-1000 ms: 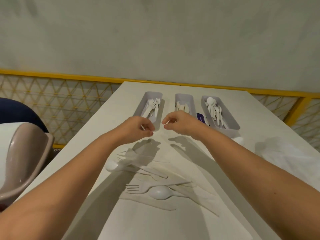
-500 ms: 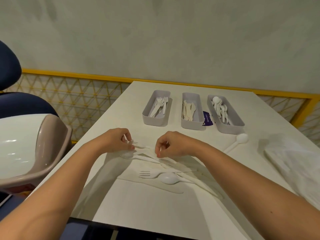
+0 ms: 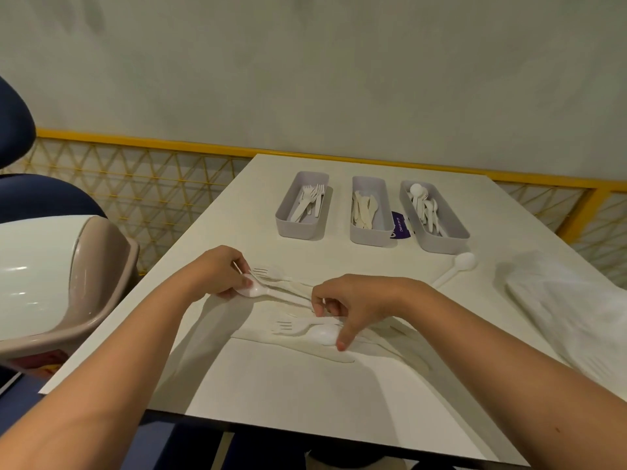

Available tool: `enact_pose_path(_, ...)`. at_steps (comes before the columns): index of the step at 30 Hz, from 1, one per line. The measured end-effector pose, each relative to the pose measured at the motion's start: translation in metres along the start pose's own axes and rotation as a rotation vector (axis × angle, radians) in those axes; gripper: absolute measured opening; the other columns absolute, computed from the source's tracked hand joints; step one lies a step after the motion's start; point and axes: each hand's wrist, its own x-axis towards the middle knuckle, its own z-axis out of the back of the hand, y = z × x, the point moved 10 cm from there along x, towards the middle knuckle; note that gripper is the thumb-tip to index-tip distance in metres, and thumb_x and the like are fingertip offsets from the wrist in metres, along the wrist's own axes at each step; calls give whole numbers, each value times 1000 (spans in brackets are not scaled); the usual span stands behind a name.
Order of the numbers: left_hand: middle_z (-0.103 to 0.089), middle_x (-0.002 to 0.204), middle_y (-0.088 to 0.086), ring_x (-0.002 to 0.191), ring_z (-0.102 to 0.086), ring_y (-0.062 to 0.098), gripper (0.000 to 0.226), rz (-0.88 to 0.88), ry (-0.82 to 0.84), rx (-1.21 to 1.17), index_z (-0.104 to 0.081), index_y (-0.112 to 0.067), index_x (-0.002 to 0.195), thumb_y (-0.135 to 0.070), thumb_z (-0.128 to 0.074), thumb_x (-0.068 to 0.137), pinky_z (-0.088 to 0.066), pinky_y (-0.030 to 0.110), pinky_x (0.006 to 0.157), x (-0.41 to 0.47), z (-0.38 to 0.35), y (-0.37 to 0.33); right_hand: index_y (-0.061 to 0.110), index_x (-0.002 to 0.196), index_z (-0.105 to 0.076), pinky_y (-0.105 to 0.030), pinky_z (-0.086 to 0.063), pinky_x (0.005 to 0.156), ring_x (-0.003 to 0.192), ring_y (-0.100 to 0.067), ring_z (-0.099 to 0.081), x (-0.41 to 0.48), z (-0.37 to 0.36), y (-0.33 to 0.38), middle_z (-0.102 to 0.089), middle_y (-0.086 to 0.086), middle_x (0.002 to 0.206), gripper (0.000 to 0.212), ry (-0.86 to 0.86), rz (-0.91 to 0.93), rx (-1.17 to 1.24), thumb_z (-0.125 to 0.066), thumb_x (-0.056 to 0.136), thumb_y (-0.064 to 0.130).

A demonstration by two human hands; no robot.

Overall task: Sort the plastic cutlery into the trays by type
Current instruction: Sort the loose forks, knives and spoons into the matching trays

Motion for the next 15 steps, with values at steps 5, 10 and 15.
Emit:
enact_pose_path(5,-62,79,8,65,-58,18,6,-70,-25,-153,-62,-2,86,-5,-58,90,-53,19,52,-7,16,-12,24,111,-49,-33,-45,79,85,-17,-46,-7,1,3,-49,-1,101,43,-91,73,5,-72,76,16)
enact_pose_path(10,-62,82,7,68,-58,18,11,-123,-106,-236,-58,-6,88,-11,-50,94,-50,26,58,-14,32,-28,21,114,-50,-33,-44,79,88,-18,-48,-13,5,1,-47,4,97,42,-149,77,-32,-66,77,11)
enact_pose_path(15,-59,82,7,64,-57,18,13,-177,-270,-322,-54,-10,88,-12,-44,97,-46,26,56,-20,54,-41,23,113,-51,-27,-43,82,93,-10,-44,-23,10,8,-43,7,100,39,-261,147,-25,-62,78,10)
